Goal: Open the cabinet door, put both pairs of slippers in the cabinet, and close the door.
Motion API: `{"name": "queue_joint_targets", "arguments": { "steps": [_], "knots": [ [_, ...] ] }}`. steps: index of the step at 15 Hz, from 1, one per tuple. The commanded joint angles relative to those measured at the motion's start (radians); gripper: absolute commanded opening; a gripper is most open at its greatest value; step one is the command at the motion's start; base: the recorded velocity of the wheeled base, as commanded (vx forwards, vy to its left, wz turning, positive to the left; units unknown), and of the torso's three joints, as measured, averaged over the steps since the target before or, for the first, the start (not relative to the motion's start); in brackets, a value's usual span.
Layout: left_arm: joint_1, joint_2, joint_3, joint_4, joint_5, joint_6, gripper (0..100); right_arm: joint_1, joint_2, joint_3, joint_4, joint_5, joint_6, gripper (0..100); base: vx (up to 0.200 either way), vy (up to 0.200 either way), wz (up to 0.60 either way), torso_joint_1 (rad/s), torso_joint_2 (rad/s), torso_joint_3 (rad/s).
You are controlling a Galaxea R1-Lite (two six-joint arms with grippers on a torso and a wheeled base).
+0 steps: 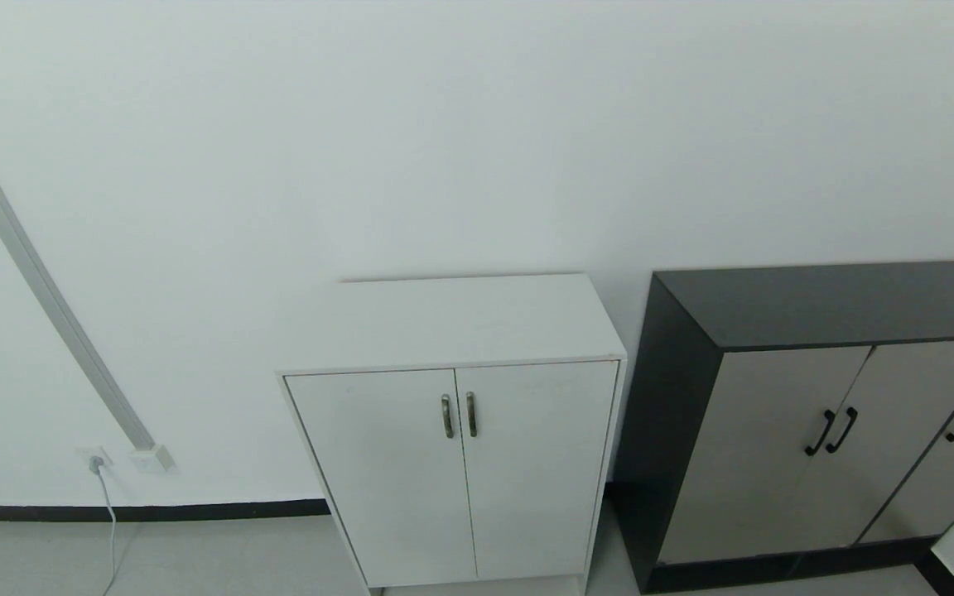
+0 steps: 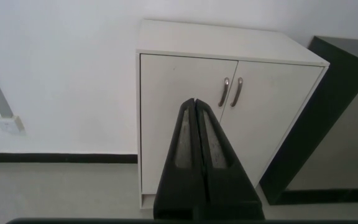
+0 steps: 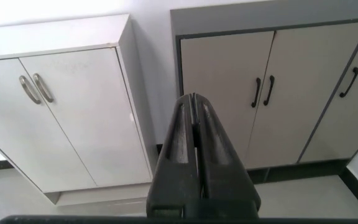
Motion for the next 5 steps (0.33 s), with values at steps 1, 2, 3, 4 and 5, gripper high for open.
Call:
{"name": "queue_joint_targets", "arguments": {
  "steps": [1, 2, 3, 4, 5],
  "knots": [
    [0.0, 0.0, 0.0, 0.001, 0.0, 0.0, 0, 0.0, 0.003, 0.0, 0.0, 0.0, 0.0, 0, 0.0, 0.0, 0.0, 0.0, 0.0, 0.0],
    [0.0, 0.0, 0.0, -0.001, 0.0, 0.001, 0, 0.0, 0.003, 0.0, 0.0, 0.0, 0.0, 0, 0.0, 0.0, 0.0, 0.0, 0.0, 0.0],
    [0.0, 0.0, 0.0, -0.001, 0.0, 0.0, 0, 0.0, 0.003, 0.0, 0.0, 0.0, 0.0, 0, 0.0, 0.0, 0.0, 0.0, 0.0, 0.0],
    [0.0, 0.0, 0.0, -0.001, 0.0, 0.0, 0, 0.0, 0.003, 0.0, 0.0, 0.0, -0.002, 0, 0.0, 0.0, 0.0, 0.0, 0.0, 0.0],
    [0.0, 0.0, 0.0, -0.001, 0.0, 0.0, 0, 0.0, 0.003, 0.0, 0.0, 0.0, -0.002, 0, 0.0, 0.0, 0.0, 0.0, 0.0, 0.0]
  ]
}}
